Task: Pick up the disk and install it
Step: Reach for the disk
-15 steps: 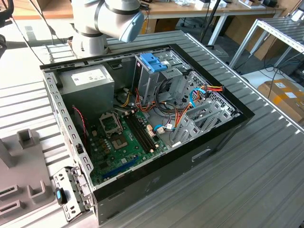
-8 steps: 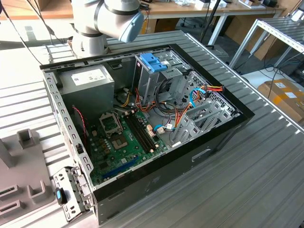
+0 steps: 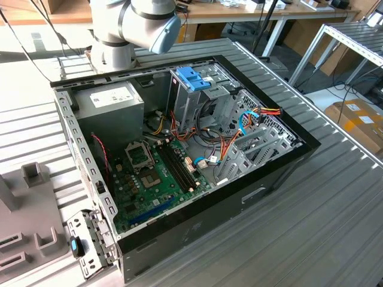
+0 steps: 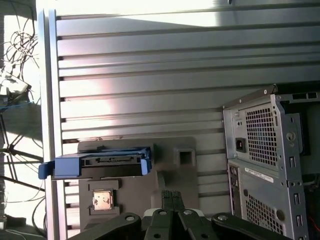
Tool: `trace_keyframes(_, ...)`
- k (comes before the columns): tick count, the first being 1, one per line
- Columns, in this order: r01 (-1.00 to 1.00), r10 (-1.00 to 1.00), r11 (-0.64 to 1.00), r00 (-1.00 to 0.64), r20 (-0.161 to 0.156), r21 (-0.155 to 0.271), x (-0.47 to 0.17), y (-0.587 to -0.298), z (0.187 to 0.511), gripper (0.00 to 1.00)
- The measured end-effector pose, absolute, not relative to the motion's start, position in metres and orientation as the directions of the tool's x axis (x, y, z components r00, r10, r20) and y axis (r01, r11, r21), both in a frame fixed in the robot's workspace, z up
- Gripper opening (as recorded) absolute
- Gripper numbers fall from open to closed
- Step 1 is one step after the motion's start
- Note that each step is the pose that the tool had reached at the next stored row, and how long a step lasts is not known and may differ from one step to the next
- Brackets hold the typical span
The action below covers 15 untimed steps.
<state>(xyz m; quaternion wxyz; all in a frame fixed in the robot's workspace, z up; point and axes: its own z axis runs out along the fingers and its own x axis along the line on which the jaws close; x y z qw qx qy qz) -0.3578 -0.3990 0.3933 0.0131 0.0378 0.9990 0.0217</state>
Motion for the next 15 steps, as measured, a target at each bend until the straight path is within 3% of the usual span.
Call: trace_keyframes(15,0.075,0.076,0.996,-0.997,-0.024,0.044,-0.379,-0.399,0.393,0.11)
